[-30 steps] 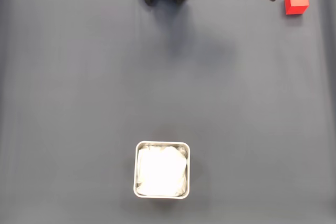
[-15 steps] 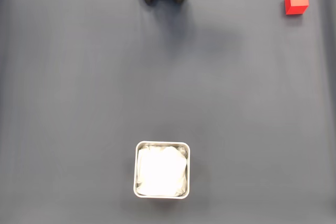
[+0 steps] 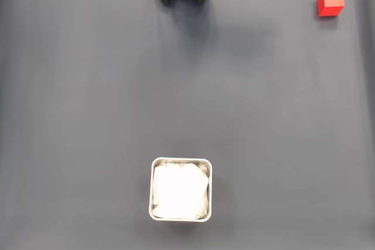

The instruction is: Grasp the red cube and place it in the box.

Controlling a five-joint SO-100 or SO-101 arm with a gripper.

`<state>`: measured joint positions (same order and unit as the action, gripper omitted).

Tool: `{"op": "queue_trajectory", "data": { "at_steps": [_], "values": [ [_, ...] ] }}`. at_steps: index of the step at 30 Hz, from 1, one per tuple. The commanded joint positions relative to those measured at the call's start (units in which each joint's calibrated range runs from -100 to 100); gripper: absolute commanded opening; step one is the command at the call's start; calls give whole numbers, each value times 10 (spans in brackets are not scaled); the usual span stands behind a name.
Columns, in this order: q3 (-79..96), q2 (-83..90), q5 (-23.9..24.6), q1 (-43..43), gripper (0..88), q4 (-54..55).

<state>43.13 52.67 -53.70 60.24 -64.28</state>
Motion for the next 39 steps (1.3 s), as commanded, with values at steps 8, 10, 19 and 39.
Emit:
{"op": "queue_trajectory", "data": {
  "at_steps": [8,10,19,39],
  "values": [
    [41,-2,-31,8,156,73],
    [50,-3,-35,9,170,85],
    [85,-18,-43,17,222,121],
    [95,-113,-40,18,269,231]
  ]
}}
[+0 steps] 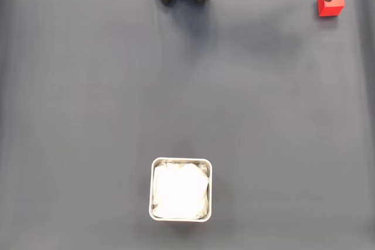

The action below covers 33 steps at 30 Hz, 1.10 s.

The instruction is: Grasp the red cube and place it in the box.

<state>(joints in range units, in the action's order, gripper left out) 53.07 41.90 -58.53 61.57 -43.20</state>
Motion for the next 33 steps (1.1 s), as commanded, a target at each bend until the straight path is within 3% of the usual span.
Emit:
{"op": "queue_trajectory", "data": {
  "at_steps": [1,20,33],
  "values": [
    [-5,-9,8,4,273,22],
    [1,-71,21,10,383,80],
    [-3,-143,26,12,387,143]
  ]
}}
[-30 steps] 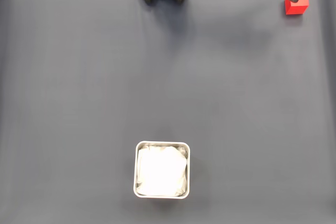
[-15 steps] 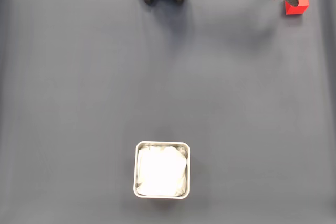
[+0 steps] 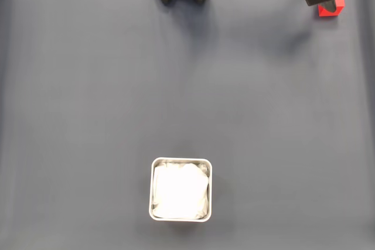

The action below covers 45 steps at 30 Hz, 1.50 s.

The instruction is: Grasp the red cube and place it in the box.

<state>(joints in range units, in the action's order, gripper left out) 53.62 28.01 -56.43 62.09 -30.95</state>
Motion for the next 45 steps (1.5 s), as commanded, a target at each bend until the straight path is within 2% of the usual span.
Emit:
{"op": "queue_trajectory", "data": {
  "at_steps": [1,45],
  "values": [
    [-10,-8,5,7,387,24],
    [-22,-104,29,32,387,109]
  ]
}}
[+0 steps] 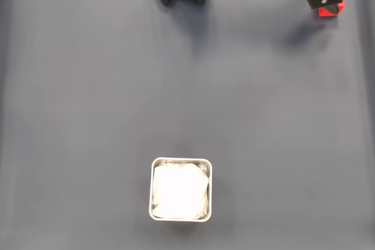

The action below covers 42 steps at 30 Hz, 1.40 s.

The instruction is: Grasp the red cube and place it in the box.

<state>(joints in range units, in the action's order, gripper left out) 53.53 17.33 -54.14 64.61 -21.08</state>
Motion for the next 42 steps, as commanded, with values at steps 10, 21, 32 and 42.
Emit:
{"op": "queue_trajectory", "data": {
  "at_steps": [10,21,32,42],
  "values": [
    [-21,-11,10,10,383,18],
    [-16,-7,6,9,237,20],
    [-11,-5,-4,7,155,18],
    [-5,-3,-15,2,112,14]
  ]
}}
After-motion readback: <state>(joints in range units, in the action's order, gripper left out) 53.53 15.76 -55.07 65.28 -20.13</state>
